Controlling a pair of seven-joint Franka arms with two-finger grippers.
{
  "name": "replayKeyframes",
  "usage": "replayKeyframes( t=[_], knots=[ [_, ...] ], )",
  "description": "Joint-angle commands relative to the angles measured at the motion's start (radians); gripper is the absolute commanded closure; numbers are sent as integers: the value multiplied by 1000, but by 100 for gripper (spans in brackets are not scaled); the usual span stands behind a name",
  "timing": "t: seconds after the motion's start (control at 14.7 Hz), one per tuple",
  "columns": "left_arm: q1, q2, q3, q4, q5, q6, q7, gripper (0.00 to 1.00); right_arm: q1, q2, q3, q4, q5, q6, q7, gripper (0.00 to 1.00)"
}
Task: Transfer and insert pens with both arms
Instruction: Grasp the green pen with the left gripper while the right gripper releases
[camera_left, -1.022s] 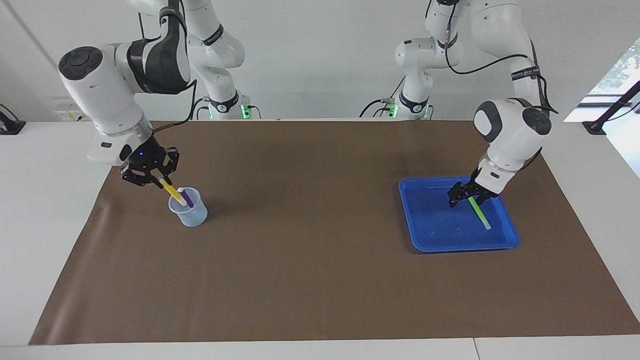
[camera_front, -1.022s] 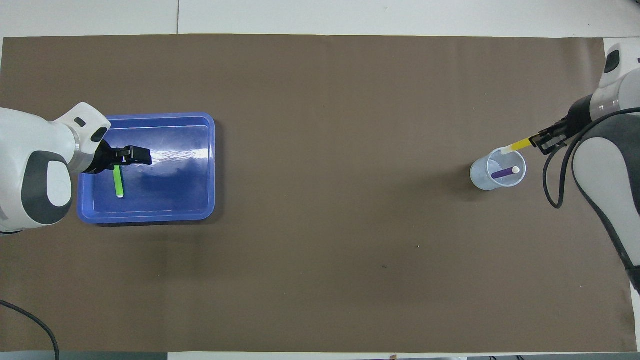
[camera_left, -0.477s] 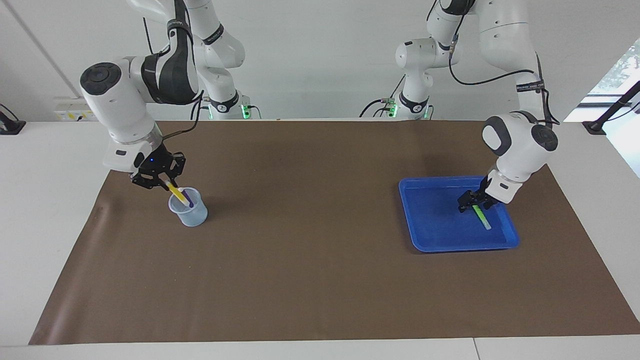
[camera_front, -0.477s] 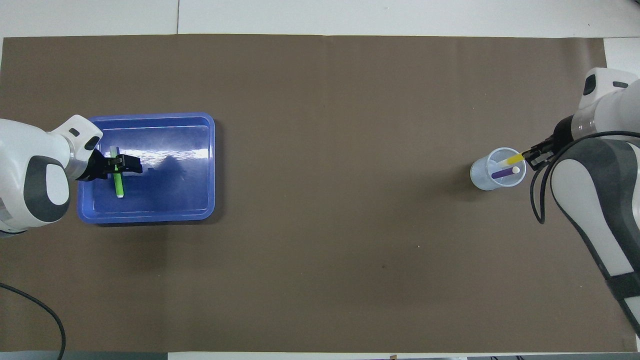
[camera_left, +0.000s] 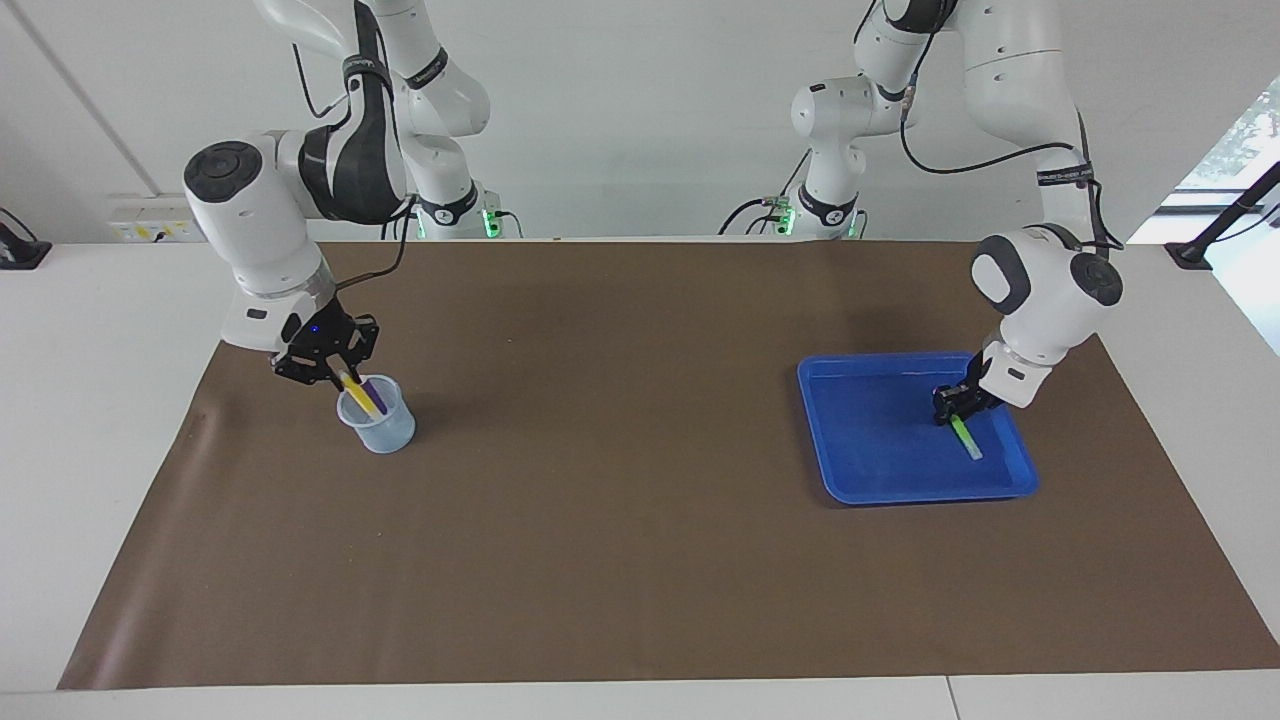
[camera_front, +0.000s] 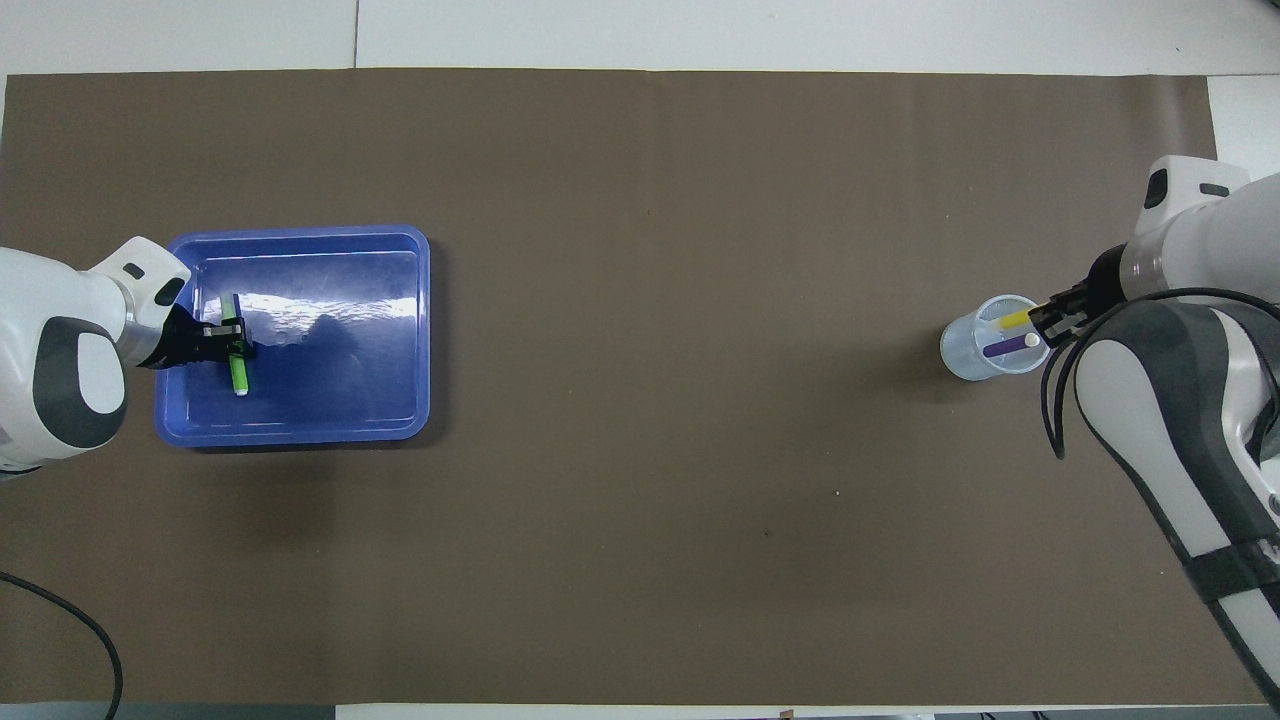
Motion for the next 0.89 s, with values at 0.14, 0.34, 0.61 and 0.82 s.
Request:
replayKeyframes(
  t=[0.14,0.34,0.61,0.82],
  knots=[
    [5,-13,-8,11,18,-27,1,100,-15,-2,10,17,-15,-7,-16,0],
    [-6,-31,-8,118,16,-199,-57,100,-5,14,12,103,14,-90,-8,0],
    [-78,-74,-16,204,9,-343,-336,100,8,1,18,128,281,-142,107,0],
    [-176,-90,-20,276,-33,-426,-621,100,49,0,37,128,436,-144,315,0]
  ],
)
